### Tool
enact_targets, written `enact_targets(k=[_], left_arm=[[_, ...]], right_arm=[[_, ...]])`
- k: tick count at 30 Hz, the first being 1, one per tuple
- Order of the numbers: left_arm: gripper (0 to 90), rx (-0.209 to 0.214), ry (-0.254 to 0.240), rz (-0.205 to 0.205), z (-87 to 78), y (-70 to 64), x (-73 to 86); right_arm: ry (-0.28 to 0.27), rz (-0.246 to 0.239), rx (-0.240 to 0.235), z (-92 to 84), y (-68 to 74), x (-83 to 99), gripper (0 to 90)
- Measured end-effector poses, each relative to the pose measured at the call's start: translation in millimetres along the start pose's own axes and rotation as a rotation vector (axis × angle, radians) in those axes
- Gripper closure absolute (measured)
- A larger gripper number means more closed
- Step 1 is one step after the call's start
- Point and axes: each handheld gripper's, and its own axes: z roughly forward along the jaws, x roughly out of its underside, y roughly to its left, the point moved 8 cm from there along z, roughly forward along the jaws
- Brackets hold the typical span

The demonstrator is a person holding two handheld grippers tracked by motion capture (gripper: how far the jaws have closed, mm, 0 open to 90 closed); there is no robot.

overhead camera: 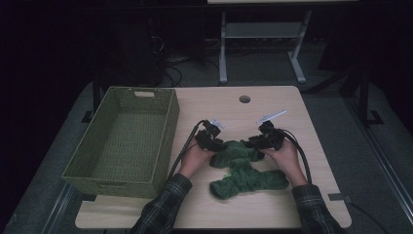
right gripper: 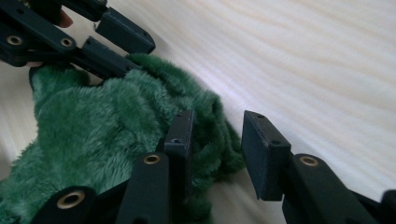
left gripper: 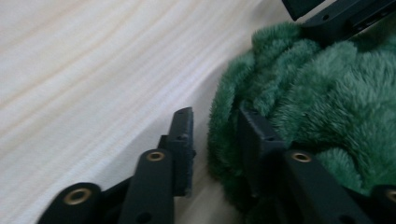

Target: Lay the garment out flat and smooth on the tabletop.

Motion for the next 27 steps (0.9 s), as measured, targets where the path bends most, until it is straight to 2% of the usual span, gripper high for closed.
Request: enact_targets(k=[3,5,6,7,8,9,13,17,18,20,22,27], left_arm=[[76.2,0.013,0.005,0.01,0.7,-2.2,0.3],[80.9,0.021,0.007,0.02,0.7,-3.1,0.3],[82.5,0.023,-0.004,0.01,1.1,-4.4,-0.5],[83.8,0.022,0.005,0.026,-1.0,-3.7,-0.1],[84.6,0.02,-0.014,0.017,-2.2,-4.5,-1.8],[85.2,0.015,-0.014,0.033,-5.4,-3.3,-2.7],[86.0,-0.007,-0.093,0.028,-22.7,-3.4,-13.6],[85.9,-0.043,-0.169,0.037,-41.9,-0.3,-24.0],[85.9,-0.047,-0.186,0.029,-45.4,0.1,-25.7],[85.9,-0.055,-0.212,0.025,-49.6,1.4,-28.0],[85.9,-0.065,-0.219,0.024,-51.3,2.1,-28.3],[86.3,-0.091,-0.219,0.009,-51.3,6.7,-26.4]], right_arm=[[0.025,-0.014,-0.011,6.2,3.1,2.4,65.3],[0.037,-0.019,-0.021,9.4,4.2,3.3,73.3],[0.036,-0.029,-0.018,9.4,4.9,3.2,78.3],[0.032,-0.038,-0.01,8.7,5.3,2.7,81.8],[0.03,-0.038,-0.006,7.3,6.3,2.1,83.2],[0.026,-0.047,0.001,5.2,6.4,1.2,84.1],[-0.028,-0.07,0.014,-9.2,6.7,-6.9,84.9],[-0.101,-0.074,0.039,-29.6,8.7,-17.7,84.8],[-0.12,-0.083,0.047,-34.4,7.6,-19.5,84.8],[-0.145,-0.076,0.05,-42.5,6.6,-21.5,84.7],[-0.161,-0.07,0.056,-47.9,4.7,-21.8,84.8],[-0.142,-0.054,0.082,-51.3,-3.5,-15.0,86.5]])
